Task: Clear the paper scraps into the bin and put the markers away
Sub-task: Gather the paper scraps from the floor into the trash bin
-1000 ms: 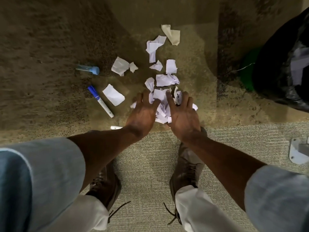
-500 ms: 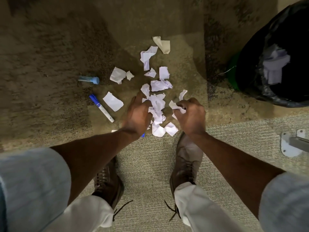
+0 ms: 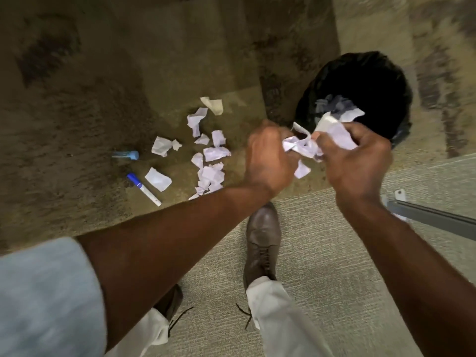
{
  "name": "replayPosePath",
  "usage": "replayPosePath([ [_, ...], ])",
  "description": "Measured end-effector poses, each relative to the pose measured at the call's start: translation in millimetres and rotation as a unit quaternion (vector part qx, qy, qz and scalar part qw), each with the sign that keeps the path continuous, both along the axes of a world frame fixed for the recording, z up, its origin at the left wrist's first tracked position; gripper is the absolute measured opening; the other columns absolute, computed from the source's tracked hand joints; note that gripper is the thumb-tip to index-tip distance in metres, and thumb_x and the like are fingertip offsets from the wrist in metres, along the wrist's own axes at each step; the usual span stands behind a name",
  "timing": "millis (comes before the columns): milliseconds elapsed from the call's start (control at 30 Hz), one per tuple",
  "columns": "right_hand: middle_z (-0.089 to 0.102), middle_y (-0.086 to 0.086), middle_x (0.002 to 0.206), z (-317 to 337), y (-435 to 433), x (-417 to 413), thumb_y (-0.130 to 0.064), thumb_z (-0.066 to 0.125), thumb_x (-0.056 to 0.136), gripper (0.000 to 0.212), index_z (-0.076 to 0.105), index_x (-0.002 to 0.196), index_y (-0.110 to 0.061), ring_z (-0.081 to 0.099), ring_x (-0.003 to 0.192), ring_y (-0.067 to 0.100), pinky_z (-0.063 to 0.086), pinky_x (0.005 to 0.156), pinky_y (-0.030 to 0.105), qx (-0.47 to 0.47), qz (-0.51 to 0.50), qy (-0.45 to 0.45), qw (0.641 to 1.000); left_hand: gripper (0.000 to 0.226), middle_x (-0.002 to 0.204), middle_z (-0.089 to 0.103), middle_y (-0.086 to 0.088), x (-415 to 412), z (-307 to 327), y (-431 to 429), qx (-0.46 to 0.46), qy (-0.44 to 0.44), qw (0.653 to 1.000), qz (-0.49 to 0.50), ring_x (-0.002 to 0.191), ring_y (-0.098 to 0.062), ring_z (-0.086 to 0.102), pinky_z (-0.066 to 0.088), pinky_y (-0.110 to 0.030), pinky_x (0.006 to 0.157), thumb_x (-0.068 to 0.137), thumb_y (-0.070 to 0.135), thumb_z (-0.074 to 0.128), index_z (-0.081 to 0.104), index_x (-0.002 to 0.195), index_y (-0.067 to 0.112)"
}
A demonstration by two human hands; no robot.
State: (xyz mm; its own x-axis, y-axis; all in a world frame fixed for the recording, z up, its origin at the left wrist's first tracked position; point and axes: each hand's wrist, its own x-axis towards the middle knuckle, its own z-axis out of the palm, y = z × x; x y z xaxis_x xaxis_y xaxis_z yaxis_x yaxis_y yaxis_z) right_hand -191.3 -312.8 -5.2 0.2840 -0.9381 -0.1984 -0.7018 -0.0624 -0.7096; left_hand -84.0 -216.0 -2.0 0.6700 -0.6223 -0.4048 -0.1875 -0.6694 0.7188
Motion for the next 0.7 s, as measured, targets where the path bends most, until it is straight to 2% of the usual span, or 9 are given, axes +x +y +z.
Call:
replayPosePath([
  [100,0.072,-0.007,0.069,12,-43,-15,-0.042,0.086,0.074,0.025,0.073,0.076,-0.021,0.068,0.064,0.017,0.061,0.062,0.049,0.02,-0.062,0.002,0.998,0.015,0.094,0.077,-0.01,-12,21,-52,-0.001,0.029,0.999,-0.022,0.092,-0.025,0.074,0.057,-0.033,0.073,0.085,0.007,0.07,0.081,0.095,0.012],
  [167,0.071,-0.005,0.066,12,-69,-24,-0.042,0.084,0.07,0.026,0.07,0.07,-0.021,0.07,0.065,0.023,0.06,0.064,0.053,0.033,-0.089,0.014,0.995,0.01,0.094,0.079,-0.01,-16,30,-84,0.005,0.041,0.999,-0.024,0.094,-0.025,0.075,0.056,-0.033,0.071,0.087,0.014,0.075,0.08,0.093,0.009],
  [267,0.077,0.015,0.085,8,-104,-30,-0.032,0.08,0.071,0.025,0.073,0.082,-0.011,0.077,0.086,0.04,0.063,0.079,0.061,0.099,-0.11,0.02,0.989,0.015,0.101,0.079,-0.01,-15,35,-121,0.01,0.041,0.997,-0.072,0.099,-0.025,0.074,0.053,-0.029,0.071,0.089,0.021,0.074,0.077,0.096,0.008],
  [400,0.077,0.006,0.085,1,-120,-28,-0.022,0.076,0.071,0.009,0.076,0.08,-0.021,0.08,0.07,0.022,0.068,0.064,0.047,0.172,-0.129,0.002,0.977,0.04,0.12,0.074,-0.005,-9,29,-136,0.003,0.064,0.986,-0.156,0.112,-0.024,0.07,0.057,-0.028,0.086,0.087,0.018,0.074,0.069,0.126,0.014],
  [467,0.077,0.003,0.091,-4,-121,-24,-0.026,0.077,0.073,0.018,0.077,0.091,-0.023,0.08,0.078,0.021,0.067,0.064,0.039,0.166,-0.115,0.017,0.979,0.057,0.13,0.07,-0.004,-4,27,-132,-0.012,0.098,0.983,-0.153,0.115,-0.023,0.07,0.062,-0.033,0.092,0.084,0.014,0.073,0.062,0.139,0.015],
  [533,0.076,0.006,0.103,-10,-117,-20,-0.029,0.079,0.076,0.031,0.075,0.105,-0.016,0.079,0.086,0.025,0.068,0.071,0.041,0.169,-0.13,0.001,0.977,0.066,0.14,0.066,0.0,2,22,-120,-0.019,0.077,0.985,-0.151,0.115,-0.017,0.071,0.061,-0.03,0.097,0.082,0.02,0.076,0.059,0.145,0.017],
  [600,0.074,0.006,0.115,-12,-107,-17,-0.031,0.077,0.081,0.042,0.071,0.12,-0.016,0.076,0.099,0.023,0.063,0.085,0.033,0.115,-0.113,0.041,0.986,0.054,0.133,0.07,0.004,8,13,-99,-0.028,0.018,0.989,-0.147,0.103,-0.001,0.071,0.056,-0.017,0.094,0.081,0.025,0.077,0.067,0.134,0.019],
  [633,0.073,0.006,0.12,-13,-100,-17,-0.032,0.075,0.085,0.043,0.069,0.124,-0.016,0.073,0.106,0.022,0.056,0.088,0.027,0.068,-0.084,0.082,0.991,0.042,0.126,0.073,0.004,12,9,-86,-0.031,0.004,0.991,-0.132,0.095,0.003,0.068,0.056,-0.019,0.09,0.083,0.024,0.076,0.071,0.124,0.019],
  [700,0.07,0.009,0.124,-12,-82,-17,-0.029,0.07,0.092,0.037,0.066,0.126,-0.014,0.068,0.112,0.024,0.052,0.091,0.027,0.004,-0.03,0.111,0.993,0.02,0.11,0.075,0.003,20,-2,-54,-0.019,0.006,0.997,-0.078,0.093,-0.007,0.069,0.058,-0.029,0.087,0.087,0.02,0.071,0.074,0.106,0.019],
])
